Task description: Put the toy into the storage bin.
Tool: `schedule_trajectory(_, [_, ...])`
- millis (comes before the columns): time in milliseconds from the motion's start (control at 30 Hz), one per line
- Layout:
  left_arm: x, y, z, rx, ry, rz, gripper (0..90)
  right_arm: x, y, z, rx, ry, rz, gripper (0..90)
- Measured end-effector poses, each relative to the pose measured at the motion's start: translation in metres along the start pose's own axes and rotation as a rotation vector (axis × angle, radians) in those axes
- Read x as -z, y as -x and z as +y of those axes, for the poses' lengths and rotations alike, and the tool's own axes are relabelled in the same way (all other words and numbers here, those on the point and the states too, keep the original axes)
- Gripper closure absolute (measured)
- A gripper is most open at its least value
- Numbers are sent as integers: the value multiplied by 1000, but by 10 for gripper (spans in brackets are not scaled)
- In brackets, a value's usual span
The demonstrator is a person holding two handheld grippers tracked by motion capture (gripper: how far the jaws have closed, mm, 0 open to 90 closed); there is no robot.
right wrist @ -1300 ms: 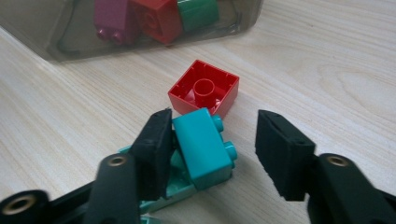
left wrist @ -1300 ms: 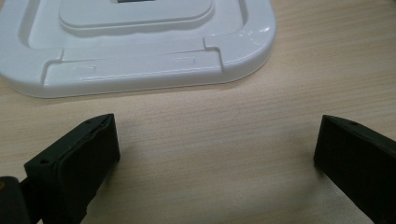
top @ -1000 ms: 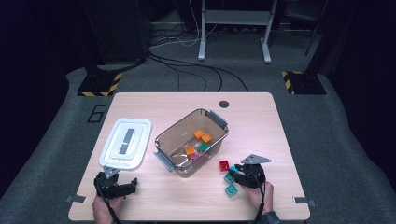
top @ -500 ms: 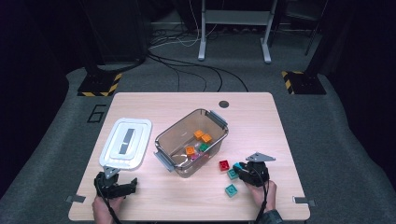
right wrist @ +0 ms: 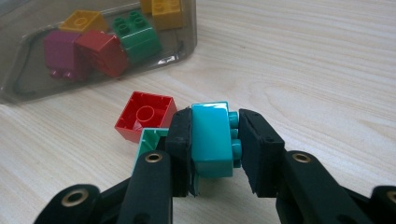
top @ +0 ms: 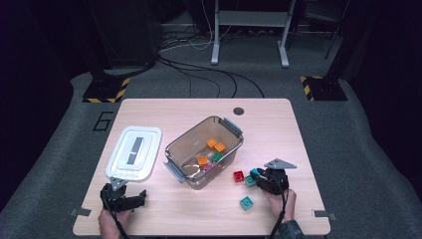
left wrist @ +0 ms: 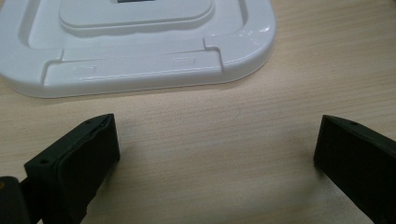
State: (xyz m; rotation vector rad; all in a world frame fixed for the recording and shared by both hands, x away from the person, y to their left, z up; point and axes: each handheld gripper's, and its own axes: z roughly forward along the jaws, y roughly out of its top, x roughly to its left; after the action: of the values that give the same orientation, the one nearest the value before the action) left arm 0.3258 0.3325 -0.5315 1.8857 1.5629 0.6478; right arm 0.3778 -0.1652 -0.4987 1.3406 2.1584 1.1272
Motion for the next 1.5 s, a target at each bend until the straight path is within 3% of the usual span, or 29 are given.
schedule_trajectory(300, [0,0,0,0,0,0,0,0,2,6,5,5,-9,658])
schedule_trajectory(500, [0,0,0,-1,0,0,0,-8,5,2,3,-36,-6,657])
schedule_trajectory(733, [0,0,0,-1,1,1,0,-8,12,-3,-45,-45,-5,593])
schedule_trajectory(900, [0,0,0,-1,0,1,0,-5,15,-4,-52,-45,-12,639])
schedule_trajectory(1267, [0,0,0,-1,0,0,0,2,22,-6,-86,-13,-41,632])
schedule_trajectory(1500, [0,0,0,-1,1,1,0,-2,26,-9,-103,-44,-35,651])
